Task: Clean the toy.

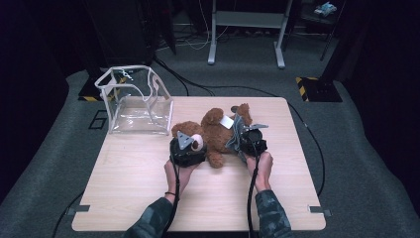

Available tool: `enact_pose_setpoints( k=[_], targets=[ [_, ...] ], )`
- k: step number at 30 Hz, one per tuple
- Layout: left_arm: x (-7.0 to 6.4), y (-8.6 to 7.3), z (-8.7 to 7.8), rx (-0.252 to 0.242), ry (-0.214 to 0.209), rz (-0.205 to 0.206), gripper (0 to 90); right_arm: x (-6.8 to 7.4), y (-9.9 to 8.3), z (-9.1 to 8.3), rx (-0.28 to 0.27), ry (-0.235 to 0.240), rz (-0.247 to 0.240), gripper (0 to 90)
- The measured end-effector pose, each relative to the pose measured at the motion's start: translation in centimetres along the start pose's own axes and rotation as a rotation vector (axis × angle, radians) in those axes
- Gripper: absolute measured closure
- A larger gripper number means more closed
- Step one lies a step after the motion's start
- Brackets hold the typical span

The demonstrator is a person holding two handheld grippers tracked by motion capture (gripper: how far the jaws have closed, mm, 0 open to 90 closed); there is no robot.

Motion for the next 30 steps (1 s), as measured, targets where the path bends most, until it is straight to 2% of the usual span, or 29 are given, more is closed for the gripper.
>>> enact_pose_setpoints(
  k=[5,8,10,11,12,14,17,22,25,27,29,30],
  targets=[
    [0.3,0.4,1.8,0.015,0.147,0.034,25.8,0.1,-0.1,0.0,0.001,0.023,0.009,78.0],
    [0.8,0.6,2.5,0.015,0.212,0.052,30.8,0.3,-0.2,0.0,-0.003,0.029,0.007,78.0],
    [1.2,0.6,2.8,0.010,0.234,0.043,37.6,0.3,-0.2,0.0,-0.006,0.033,0.004,77.9],
    [1.4,0.7,2.9,0.008,0.245,0.048,45.8,0.4,-0.2,0.0,-0.005,0.037,0.002,77.9],
    [1.6,0.7,3.0,0.003,0.245,0.052,45.8,0.4,-0.2,0.0,-0.005,0.037,0.002,77.9],
    [1.9,0.7,3.3,0.016,0.236,0.058,49.0,0.3,-0.2,0.0,-0.008,0.041,0.000,77.9],
    [2.1,0.6,3.5,0.004,0.217,0.062,56.3,0.3,-0.3,-0.1,-0.006,0.051,-0.001,77.9],
    [2.4,0.6,3.1,-0.002,0.156,0.060,65.6,0.3,-0.3,-0.5,-0.021,0.051,0.005,77.8],
    [2.5,0.4,2.3,-0.005,0.100,0.051,67.1,0.2,-0.4,-1.4,-0.038,0.053,0.006,77.7],
    [2.5,0.2,1.6,-0.004,0.063,0.050,67.6,0.1,-0.4,-2.0,-0.062,0.051,-0.015,77.6],
    [2.4,0.1,0.7,-0.009,0.012,0.037,68.0,0.1,-0.4,-2.5,-0.078,0.048,-0.017,77.6],
    [2.4,0.0,-0.1,-0.007,-0.019,0.046,68.1,0.3,-0.3,-3.1,-0.092,0.045,-0.028,77.6]
  ],
)
Point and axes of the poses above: each handheld gripper's, and its own axes: z roughly forward along the jaws, y roughly out of its top, x roughly to its left, the point moved 6 cm from there along z, roughly forward along the jaws, and after that the axes turned 11 degrees about x, right-handed, at the moved point
